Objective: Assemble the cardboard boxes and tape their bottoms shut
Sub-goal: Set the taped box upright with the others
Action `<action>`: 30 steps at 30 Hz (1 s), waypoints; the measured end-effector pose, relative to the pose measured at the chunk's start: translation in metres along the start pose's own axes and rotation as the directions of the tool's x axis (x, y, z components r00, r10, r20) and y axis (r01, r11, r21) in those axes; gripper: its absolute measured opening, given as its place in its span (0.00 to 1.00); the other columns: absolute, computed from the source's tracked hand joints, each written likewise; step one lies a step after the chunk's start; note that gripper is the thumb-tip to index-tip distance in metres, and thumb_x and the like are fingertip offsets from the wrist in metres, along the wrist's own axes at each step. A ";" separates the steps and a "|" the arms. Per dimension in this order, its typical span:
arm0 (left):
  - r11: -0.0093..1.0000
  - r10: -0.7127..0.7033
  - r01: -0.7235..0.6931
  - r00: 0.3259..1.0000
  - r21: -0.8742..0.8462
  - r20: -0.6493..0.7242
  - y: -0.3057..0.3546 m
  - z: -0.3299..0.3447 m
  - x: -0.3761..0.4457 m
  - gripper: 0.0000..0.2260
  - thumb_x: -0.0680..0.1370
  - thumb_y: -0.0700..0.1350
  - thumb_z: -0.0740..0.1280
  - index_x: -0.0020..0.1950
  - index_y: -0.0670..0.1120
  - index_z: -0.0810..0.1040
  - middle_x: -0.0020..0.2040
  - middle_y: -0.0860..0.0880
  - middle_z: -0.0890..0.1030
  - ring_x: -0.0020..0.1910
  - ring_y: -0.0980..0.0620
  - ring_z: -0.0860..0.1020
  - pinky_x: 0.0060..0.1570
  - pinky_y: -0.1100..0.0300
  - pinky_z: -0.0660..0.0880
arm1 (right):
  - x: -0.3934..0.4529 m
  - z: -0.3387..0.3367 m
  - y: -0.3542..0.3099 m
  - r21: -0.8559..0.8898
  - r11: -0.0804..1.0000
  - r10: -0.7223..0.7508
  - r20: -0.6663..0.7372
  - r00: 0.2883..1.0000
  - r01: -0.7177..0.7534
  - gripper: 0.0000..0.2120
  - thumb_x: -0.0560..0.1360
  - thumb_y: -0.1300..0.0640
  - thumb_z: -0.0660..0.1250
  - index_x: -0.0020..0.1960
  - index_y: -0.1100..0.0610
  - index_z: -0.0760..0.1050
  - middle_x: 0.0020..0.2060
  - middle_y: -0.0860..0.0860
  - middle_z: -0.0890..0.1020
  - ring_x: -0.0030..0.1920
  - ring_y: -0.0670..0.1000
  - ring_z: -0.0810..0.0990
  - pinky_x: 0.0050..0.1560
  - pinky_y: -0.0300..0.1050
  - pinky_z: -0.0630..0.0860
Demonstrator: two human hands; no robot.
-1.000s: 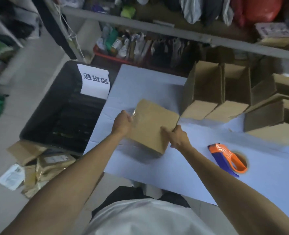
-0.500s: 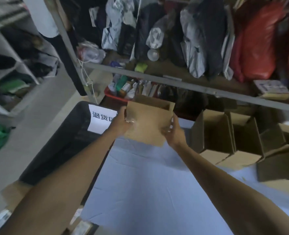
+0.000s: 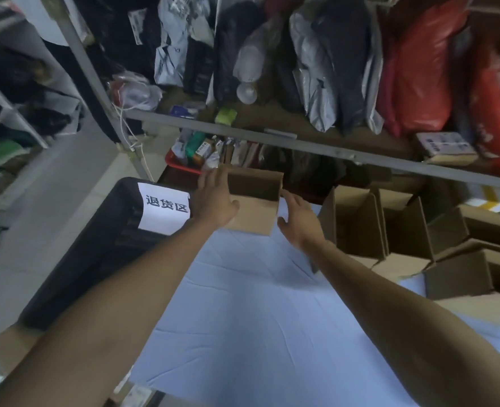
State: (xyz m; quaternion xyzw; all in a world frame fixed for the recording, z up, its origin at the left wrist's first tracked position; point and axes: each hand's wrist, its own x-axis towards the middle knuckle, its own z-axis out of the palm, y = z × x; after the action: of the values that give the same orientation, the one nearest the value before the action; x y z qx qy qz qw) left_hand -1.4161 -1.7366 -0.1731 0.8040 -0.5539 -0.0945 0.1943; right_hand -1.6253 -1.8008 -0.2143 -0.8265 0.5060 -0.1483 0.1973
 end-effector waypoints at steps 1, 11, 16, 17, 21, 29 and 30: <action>0.995 0.103 -0.102 0.994 0.019 -0.034 0.017 0.002 -0.002 0.34 0.71 0.48 0.72 0.74 0.46 0.63 0.74 0.44 0.64 0.74 0.42 0.57 0.70 0.45 0.63 | -0.007 -0.012 0.003 -0.093 0.995 -0.052 -0.046 0.998 0.047 0.32 0.76 0.53 0.68 0.76 0.49 0.58 0.73 0.53 0.68 0.72 0.56 0.65 0.68 0.54 0.68; 0.936 0.352 -0.299 0.810 -0.186 0.470 0.183 0.101 -0.063 0.13 0.76 0.47 0.68 0.61 0.51 0.75 0.74 0.43 0.60 0.69 0.37 0.65 0.61 0.46 0.69 | -0.134 -0.086 0.086 -0.256 0.942 0.153 -0.251 0.956 -0.218 0.28 0.74 0.54 0.66 0.72 0.58 0.67 0.67 0.58 0.71 0.66 0.60 0.68 0.65 0.53 0.68; 0.951 0.295 -0.219 0.854 -0.218 0.428 0.184 0.111 -0.085 0.06 0.78 0.37 0.61 0.50 0.43 0.77 0.66 0.41 0.70 0.54 0.40 0.72 0.50 0.56 0.69 | -0.173 -0.076 0.110 -0.048 0.924 0.368 -0.151 0.918 -0.378 0.22 0.75 0.55 0.65 0.68 0.56 0.66 0.56 0.56 0.72 0.54 0.61 0.74 0.42 0.48 0.70; 0.949 0.305 -0.235 0.854 -0.212 0.420 0.183 0.109 -0.090 0.05 0.78 0.37 0.62 0.47 0.44 0.77 0.67 0.41 0.69 0.54 0.40 0.73 0.51 0.56 0.70 | -0.177 -0.073 0.111 0.018 0.913 0.407 -0.127 0.905 -0.408 0.22 0.75 0.53 0.65 0.67 0.55 0.65 0.55 0.55 0.72 0.52 0.60 0.76 0.42 0.49 0.71; 0.954 0.242 -0.147 0.893 -0.262 0.380 0.182 0.105 -0.130 0.11 0.76 0.39 0.67 0.35 0.47 0.72 0.78 0.46 0.57 0.64 0.41 0.72 0.49 0.60 0.71 | -0.184 -0.064 0.109 0.367 0.834 0.477 -0.104 0.872 -0.412 0.20 0.75 0.44 0.67 0.59 0.49 0.63 0.49 0.49 0.78 0.44 0.52 0.78 0.39 0.42 0.70; 0.932 0.171 -0.044 0.929 -0.359 0.328 0.188 0.098 -0.194 0.33 0.76 0.54 0.69 0.77 0.59 0.56 0.79 0.50 0.38 0.78 0.44 0.55 0.72 0.50 0.63 | -0.188 -0.076 0.139 0.441 0.801 0.424 0.059 0.904 -0.405 0.18 0.76 0.63 0.55 0.60 0.55 0.78 0.38 0.51 0.82 0.33 0.48 0.82 0.32 0.35 0.78; 0.937 0.132 -0.026 0.950 -0.349 0.282 0.191 0.091 -0.190 0.36 0.76 0.55 0.69 0.78 0.58 0.52 0.79 0.50 0.37 0.79 0.43 0.51 0.73 0.48 0.61 | -0.190 -0.079 0.144 0.418 0.827 0.390 0.053 0.919 -0.375 0.18 0.78 0.63 0.55 0.61 0.54 0.78 0.40 0.51 0.82 0.34 0.48 0.82 0.33 0.35 0.78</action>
State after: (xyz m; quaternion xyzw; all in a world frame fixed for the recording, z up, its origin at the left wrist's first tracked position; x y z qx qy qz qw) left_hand -1.6828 -1.6385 -0.1878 0.7112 -0.5844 -0.3021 0.2476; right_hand -1.8570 -1.7036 -0.2217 -0.6435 0.6206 -0.2252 0.3873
